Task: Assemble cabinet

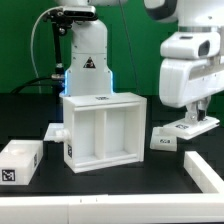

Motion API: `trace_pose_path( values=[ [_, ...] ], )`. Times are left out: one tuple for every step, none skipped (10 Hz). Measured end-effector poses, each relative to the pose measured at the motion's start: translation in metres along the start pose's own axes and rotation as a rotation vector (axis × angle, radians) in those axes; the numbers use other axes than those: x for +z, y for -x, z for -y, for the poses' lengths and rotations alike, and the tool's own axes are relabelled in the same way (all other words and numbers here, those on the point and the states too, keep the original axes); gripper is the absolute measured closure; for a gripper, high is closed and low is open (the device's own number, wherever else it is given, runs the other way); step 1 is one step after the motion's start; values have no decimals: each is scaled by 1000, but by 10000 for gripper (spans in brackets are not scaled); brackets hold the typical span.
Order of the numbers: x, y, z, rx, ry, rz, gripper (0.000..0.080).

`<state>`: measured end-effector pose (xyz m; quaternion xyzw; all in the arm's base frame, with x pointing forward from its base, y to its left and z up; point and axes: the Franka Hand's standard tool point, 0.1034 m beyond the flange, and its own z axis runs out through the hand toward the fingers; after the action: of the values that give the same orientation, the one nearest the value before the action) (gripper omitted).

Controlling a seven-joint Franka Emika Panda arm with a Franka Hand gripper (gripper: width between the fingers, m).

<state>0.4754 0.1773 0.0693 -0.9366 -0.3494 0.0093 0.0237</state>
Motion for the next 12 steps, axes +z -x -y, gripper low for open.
trace_pose_path(
  values=[
    [6,-1,5,10,-6,0,732],
    [6,0,4,10,-6,1,732],
    [6,0,4,10,-6,1,732],
    [7,0,5,11,-6,2,732],
    [13,0,23,15,3,-6,732],
    [21,0,43,-22,3,-12,732],
    [23,0,48,-43,1,-13,732],
    [23,0,46,-40,2,-13,732],
    [23,0,46,-40,1,-13,732],
    [27,0,47,-40,-1,-16,732],
    [39,-1,52,-41,-10,-27,732],
    [50,0,55,-41,-19,-27,732]
  ],
)
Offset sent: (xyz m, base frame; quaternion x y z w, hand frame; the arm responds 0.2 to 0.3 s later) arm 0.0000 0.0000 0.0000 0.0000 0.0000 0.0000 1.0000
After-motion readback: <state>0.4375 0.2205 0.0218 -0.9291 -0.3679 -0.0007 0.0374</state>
